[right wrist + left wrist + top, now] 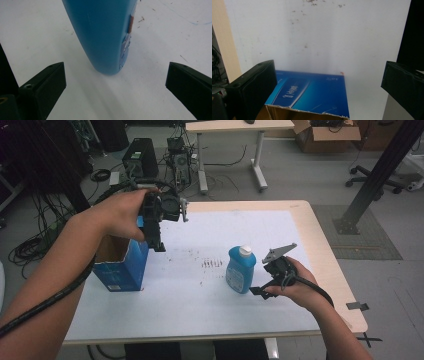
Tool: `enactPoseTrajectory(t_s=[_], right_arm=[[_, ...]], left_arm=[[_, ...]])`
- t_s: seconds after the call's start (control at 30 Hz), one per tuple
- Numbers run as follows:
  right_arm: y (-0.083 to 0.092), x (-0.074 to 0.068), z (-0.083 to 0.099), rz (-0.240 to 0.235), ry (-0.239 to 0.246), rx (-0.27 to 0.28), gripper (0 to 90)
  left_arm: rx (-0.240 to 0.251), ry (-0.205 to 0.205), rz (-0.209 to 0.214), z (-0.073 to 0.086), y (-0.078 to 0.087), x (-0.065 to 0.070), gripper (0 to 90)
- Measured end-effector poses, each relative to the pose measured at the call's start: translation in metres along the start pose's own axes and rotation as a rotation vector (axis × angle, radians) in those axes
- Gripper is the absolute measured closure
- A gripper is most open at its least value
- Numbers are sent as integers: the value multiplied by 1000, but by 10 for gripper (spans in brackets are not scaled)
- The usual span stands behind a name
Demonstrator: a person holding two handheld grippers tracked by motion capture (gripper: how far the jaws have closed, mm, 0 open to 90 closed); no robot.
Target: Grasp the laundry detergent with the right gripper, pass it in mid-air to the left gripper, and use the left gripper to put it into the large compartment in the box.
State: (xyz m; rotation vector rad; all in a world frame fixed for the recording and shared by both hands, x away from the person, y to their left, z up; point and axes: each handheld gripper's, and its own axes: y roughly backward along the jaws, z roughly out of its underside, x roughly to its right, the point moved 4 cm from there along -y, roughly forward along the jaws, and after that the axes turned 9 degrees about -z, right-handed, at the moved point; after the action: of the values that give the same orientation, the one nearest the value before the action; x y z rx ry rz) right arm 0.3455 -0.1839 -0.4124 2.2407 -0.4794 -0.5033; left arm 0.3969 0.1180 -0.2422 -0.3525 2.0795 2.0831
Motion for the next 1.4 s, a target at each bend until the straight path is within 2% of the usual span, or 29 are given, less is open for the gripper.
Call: enactPoseTrajectory(t_s=[0.43,0.87,1.1,1.3,1.4], right_arm=[[-15,-4,-4,3,-19,99,22],[-33,-7,-6,61,-40,173,19],[-41,-6,-4,71,-59,209,19],[-45,-5,-2,98,-64,241,14],[-46,-5,-1,117,-71,277,13]], left_arm=[[-4,1,4,1,-1,2,3],[-5,-1,5,2,-2,4,3],[0,-8,8,-1,-2,7,3],[1,-13,6,-2,-2,6,3],[1,-13,7,-3,-2,6,4]])
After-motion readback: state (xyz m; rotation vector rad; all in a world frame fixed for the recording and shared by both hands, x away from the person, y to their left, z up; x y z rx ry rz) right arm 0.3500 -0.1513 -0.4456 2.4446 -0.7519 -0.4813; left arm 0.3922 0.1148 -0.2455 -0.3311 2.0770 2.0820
